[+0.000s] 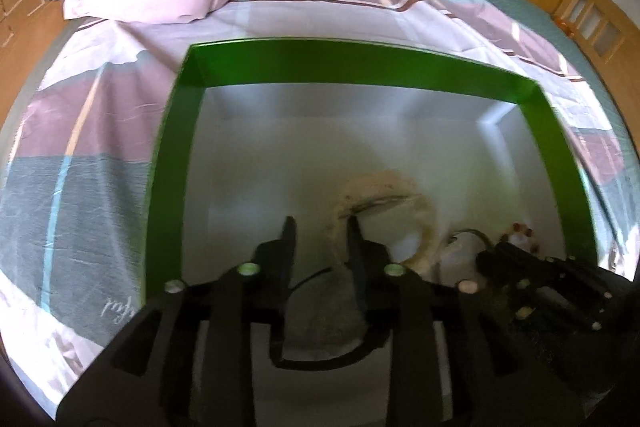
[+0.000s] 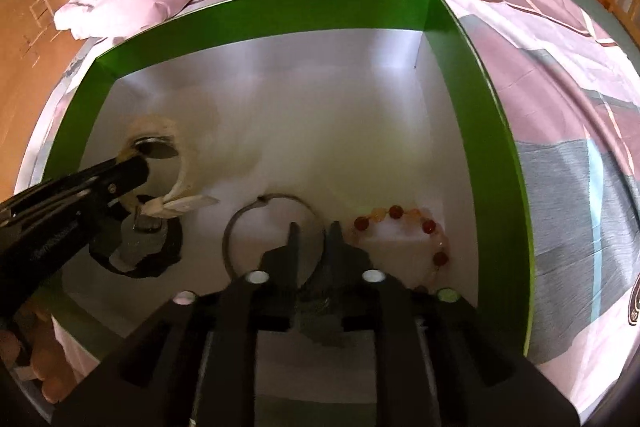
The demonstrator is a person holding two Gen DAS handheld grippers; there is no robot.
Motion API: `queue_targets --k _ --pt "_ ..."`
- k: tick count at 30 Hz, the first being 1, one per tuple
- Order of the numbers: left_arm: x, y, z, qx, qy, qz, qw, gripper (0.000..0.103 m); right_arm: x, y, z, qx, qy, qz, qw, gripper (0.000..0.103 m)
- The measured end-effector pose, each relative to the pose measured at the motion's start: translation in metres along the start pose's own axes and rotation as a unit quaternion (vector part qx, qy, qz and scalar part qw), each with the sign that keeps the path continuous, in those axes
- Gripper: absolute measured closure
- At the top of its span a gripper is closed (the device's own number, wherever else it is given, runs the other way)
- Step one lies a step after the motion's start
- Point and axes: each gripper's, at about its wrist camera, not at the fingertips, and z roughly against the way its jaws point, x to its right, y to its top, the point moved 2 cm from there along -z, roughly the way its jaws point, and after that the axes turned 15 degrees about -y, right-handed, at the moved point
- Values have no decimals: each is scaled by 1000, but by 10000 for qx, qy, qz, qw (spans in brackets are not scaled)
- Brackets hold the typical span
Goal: Organize jewelry
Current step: 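Open both tools to drop the white watch and bangle in the box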
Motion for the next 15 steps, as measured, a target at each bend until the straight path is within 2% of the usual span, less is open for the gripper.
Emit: queue_targets --k 1,2,4,7,9,11,15 --pt "4 -1 -1 -48 -106 -50 9999 49 -3 -1 2 22 41 85 10000 64" --pt "9 -1 -1 -85 -195 -125 9997 43 -6 -3 4 67 55 177 9998 52" --pt "19 -3 5 59 -122 -326 9994 30 -9 -6 11 231 -19 213 9995 46" --pt "31 -3 16 213 72 -567 9981 23 -6 -7 23 450 -18 170 9988 46" --pt "33 0 31 411 56 -520 9978 22 2 -7 36 536 218 -2 9983 46" --pt "33 3 53 658 -181 -329 9971 19 12 -5 53 745 354 -250 9963 46" --pt "39 1 105 1201 -731 -107 9900 15 29 -5 96 1333 434 -355 9895 43"
